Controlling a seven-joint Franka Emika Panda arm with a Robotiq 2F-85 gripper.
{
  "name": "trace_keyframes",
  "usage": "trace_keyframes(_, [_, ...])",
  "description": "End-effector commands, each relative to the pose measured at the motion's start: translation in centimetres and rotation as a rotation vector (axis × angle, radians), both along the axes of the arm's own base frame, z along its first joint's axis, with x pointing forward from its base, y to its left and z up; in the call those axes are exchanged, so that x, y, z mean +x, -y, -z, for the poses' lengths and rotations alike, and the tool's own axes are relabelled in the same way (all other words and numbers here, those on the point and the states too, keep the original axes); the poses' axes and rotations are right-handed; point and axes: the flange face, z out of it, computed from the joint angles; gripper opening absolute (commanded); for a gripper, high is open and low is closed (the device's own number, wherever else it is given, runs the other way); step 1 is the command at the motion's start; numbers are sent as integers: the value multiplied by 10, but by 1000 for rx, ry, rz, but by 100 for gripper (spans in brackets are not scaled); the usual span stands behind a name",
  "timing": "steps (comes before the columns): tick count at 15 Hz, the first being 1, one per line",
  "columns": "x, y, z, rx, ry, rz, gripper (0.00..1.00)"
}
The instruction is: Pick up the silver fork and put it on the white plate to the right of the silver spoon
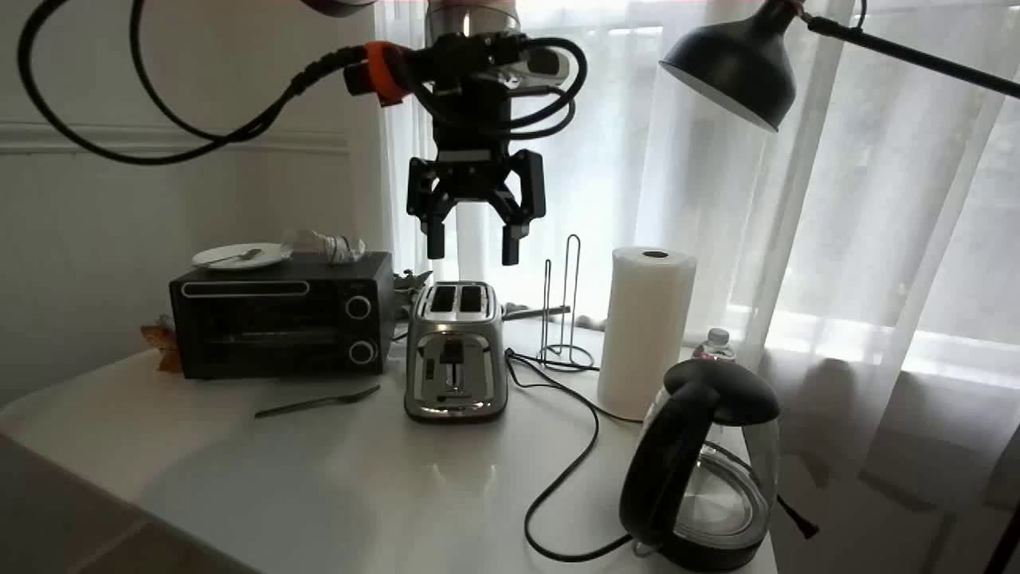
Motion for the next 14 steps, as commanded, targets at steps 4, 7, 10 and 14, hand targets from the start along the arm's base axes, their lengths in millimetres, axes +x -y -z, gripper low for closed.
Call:
trace_keyframes(4, [0, 0, 0, 0, -1, 0, 100])
trace_keyframes(7, [0, 0, 0, 0, -1, 0, 100])
trace_keyframes(10, [7, -3, 4, 43, 18, 32, 100])
trace_keyframes(14, [23, -36, 22, 135, 40, 142, 100])
